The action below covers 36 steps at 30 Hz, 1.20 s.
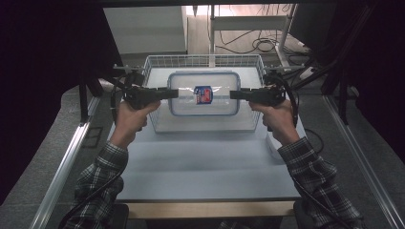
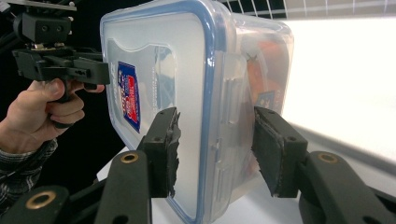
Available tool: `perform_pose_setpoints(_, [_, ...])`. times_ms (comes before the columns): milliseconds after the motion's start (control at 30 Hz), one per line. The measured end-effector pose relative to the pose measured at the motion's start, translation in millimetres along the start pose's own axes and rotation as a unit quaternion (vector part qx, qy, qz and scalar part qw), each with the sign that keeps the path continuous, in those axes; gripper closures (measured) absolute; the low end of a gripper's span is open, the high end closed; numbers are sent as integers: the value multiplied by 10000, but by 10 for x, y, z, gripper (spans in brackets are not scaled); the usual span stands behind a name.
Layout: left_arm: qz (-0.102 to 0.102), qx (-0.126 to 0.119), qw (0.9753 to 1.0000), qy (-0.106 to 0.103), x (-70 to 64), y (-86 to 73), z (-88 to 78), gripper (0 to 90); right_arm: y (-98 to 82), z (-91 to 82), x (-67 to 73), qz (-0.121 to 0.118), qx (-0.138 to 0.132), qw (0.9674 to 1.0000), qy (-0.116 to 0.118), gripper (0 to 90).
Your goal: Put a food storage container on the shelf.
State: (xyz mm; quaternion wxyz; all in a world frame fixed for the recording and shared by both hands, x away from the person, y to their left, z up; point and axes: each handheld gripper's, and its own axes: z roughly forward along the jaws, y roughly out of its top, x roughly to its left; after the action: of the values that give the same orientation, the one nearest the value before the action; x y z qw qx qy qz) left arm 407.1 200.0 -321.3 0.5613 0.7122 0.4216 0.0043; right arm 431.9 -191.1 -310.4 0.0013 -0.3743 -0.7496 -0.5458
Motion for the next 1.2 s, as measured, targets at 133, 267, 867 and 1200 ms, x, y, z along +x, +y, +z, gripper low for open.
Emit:
perform_pose_setpoints(133, [-15,-20,10000,39,35,133,-16,493,122,45,-32,26,-24,10000,29,522])
perform_pose_setpoints(267, [-30,-31,10000,90,88,251,-14,492,235,96,-77,62,-54,9999,65,521])
perform_pose_setpoints(867, [-313,-66,9995,-12,381,412,228,494,470,266,-381,335,6,9994,-78,505])
perform_pose_setpoints(1200, [15,-250,9997,47,401,374,278,466,464,271,-380,170,23,9996,-210,484])
